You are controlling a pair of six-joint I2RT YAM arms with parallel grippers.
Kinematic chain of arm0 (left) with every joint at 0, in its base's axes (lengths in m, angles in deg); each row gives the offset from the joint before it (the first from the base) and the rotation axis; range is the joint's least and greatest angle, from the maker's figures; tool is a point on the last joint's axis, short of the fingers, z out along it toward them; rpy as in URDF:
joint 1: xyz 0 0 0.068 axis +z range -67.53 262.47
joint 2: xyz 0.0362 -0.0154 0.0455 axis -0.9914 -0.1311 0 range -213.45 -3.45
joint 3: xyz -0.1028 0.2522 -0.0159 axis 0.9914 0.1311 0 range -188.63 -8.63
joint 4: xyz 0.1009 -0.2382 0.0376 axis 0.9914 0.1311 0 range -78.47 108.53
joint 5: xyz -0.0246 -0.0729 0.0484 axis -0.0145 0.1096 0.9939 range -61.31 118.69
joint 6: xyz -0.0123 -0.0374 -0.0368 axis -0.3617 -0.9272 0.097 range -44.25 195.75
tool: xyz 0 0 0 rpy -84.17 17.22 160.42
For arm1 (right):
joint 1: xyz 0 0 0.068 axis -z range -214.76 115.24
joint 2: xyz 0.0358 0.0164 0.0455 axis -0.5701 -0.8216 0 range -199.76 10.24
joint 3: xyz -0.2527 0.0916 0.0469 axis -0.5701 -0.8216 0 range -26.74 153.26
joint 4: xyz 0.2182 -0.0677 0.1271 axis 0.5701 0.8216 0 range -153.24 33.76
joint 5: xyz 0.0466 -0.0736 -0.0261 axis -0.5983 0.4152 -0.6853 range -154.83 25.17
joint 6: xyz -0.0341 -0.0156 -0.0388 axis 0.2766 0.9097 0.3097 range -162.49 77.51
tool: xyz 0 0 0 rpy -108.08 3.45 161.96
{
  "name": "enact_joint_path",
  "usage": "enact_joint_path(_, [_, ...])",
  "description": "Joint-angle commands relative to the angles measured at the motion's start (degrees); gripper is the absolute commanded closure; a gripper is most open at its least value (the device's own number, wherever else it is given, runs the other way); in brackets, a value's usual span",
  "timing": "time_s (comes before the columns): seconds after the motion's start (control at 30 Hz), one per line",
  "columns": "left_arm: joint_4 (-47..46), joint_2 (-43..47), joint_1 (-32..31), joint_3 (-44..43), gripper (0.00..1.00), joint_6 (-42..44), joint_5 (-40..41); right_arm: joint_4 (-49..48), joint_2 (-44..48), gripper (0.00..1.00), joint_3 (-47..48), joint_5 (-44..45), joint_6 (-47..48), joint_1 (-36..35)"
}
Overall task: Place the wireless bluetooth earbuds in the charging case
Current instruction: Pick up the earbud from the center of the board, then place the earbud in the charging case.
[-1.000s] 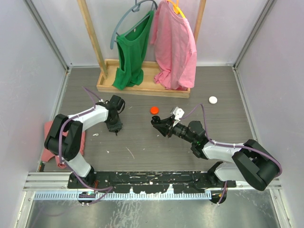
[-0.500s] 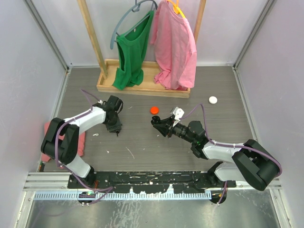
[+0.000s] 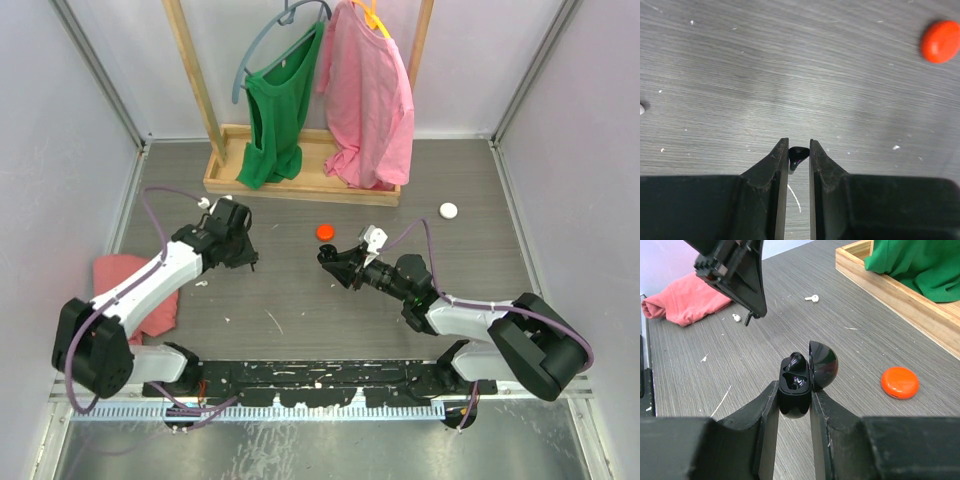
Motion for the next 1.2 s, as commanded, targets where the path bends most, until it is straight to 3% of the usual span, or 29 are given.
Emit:
enact_joint_path(0.0, [-3.3,6.9,-2.7,-0.2,0.96,-1.2,3.3,-5.1,-0.2,0.88,0.7,-1.1,-0.6,-0.1])
enact_joint_path(0.53, [-12.2,13.7,-16.7,-2.2,0.98,-5.7,9.4,-7.0,0.2,0.88,0.1,-2.5,-1.6,-0.1])
enact_joint_path(1.17, [-34.5,12.7,-30.0,-0.2,0.97,1.5,17.4,-8.6,-0.4,0.88,-0.1,-3.4,-2.7,-0.1])
